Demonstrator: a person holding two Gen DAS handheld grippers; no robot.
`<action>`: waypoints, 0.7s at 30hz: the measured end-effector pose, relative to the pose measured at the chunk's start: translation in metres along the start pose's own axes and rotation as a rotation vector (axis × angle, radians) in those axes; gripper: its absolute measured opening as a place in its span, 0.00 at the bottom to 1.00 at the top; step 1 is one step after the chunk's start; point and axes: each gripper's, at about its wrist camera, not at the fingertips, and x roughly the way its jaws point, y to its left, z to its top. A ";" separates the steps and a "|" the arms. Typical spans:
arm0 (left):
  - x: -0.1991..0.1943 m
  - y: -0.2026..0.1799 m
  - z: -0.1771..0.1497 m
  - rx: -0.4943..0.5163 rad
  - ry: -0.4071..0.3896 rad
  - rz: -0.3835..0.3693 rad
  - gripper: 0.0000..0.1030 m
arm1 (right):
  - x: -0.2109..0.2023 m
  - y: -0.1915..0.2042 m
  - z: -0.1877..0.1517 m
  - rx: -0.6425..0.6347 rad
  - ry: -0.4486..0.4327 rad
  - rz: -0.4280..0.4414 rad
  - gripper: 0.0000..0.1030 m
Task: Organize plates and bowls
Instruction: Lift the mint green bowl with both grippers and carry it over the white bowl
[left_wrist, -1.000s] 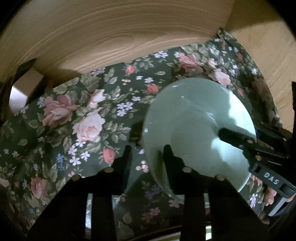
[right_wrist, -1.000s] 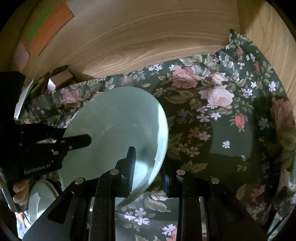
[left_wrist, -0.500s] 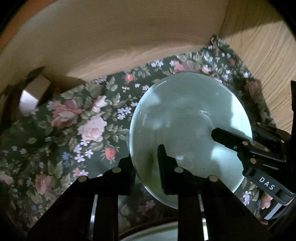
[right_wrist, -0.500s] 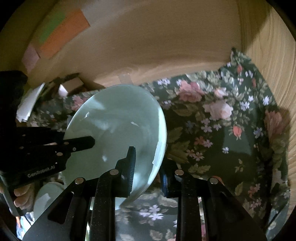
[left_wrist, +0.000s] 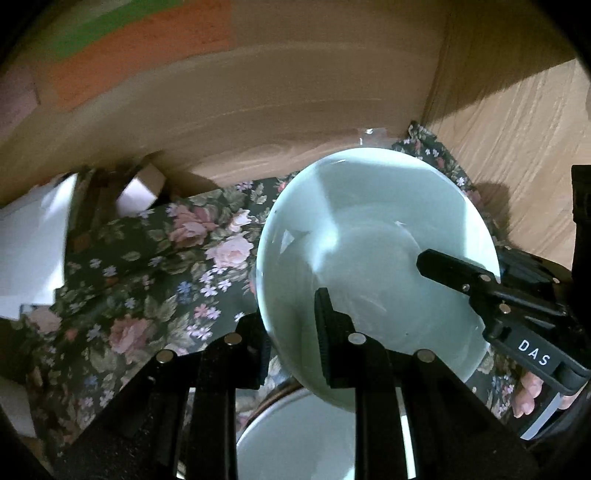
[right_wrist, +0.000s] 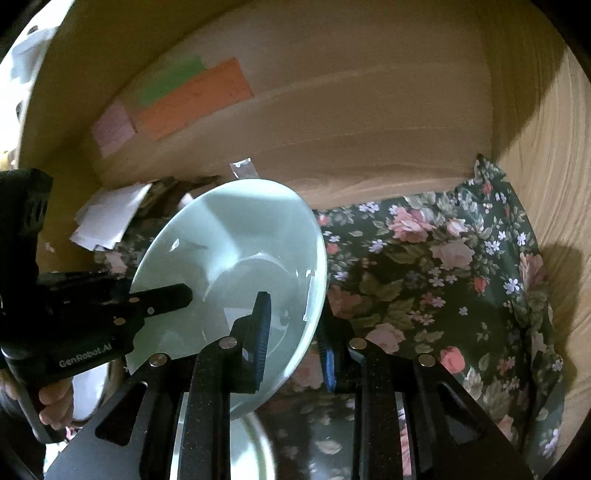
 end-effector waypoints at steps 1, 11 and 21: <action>-0.004 0.001 -0.002 -0.004 -0.007 0.001 0.21 | -0.003 0.004 -0.001 -0.005 -0.006 0.001 0.21; -0.049 0.019 -0.035 -0.053 -0.063 0.013 0.21 | -0.020 0.041 -0.012 -0.056 -0.034 0.037 0.21; -0.079 0.040 -0.069 -0.113 -0.094 0.032 0.21 | -0.023 0.075 -0.027 -0.099 -0.036 0.082 0.21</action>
